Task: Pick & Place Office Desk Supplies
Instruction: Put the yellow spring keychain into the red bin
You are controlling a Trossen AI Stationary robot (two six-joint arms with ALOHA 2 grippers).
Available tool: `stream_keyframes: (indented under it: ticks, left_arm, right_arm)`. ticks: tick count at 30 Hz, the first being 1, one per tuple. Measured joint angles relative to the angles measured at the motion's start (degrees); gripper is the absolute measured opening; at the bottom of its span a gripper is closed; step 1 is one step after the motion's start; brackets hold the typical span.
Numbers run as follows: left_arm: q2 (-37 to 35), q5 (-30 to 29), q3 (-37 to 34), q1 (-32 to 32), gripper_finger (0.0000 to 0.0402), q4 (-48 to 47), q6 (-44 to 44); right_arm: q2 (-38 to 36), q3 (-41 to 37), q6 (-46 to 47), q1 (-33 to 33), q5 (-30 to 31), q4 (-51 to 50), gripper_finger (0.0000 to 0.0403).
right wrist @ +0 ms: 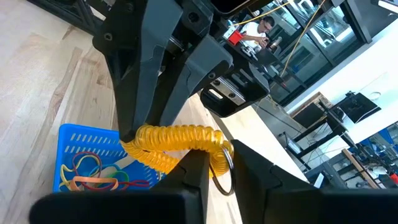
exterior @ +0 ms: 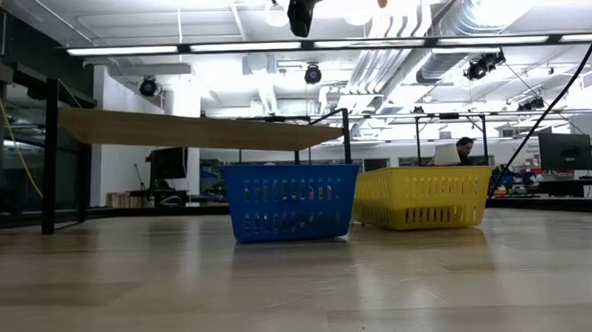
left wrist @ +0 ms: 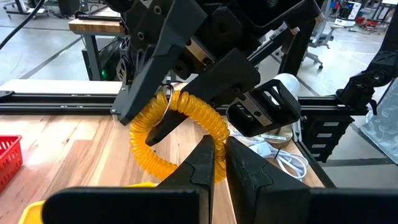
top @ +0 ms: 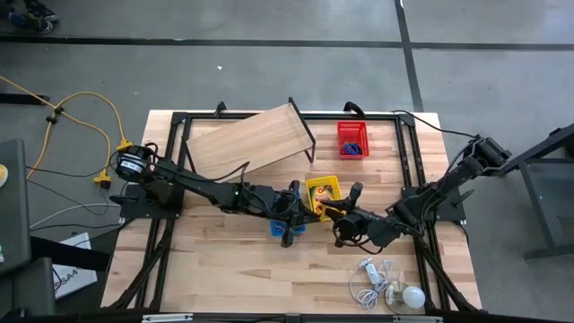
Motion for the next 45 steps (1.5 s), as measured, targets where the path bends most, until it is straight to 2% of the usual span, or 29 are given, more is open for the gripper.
stream_keyframes:
  ticks: [5,24,37,45]
  left_arm:
    - [0.00,-0.04,0.00,0.00,0.0020,-0.07,0.00]
    - [0.00,-0.08,0.00,0.00,0.0021,0.00,0.04]
    - [0.00,-0.06,0.00,0.00,0.0095,0.02,1.70]
    - [0.00,-0.06,0.00,0.00,0.0104,0.02,1.65]
  right_arm:
    - [0.00,0.00,-0.02,0.00,-1.31,-0.02,0.0038]
    - [0.00,0.00,-0.02,0.00,-1.30,-0.04,0.0036]
    - [0.00,0.00,0.00,0.00,-1.30,-0.04,0.0036]
    - [0.00,0.00,-0.02,0.00,-1.27,-0.04,0.0036]
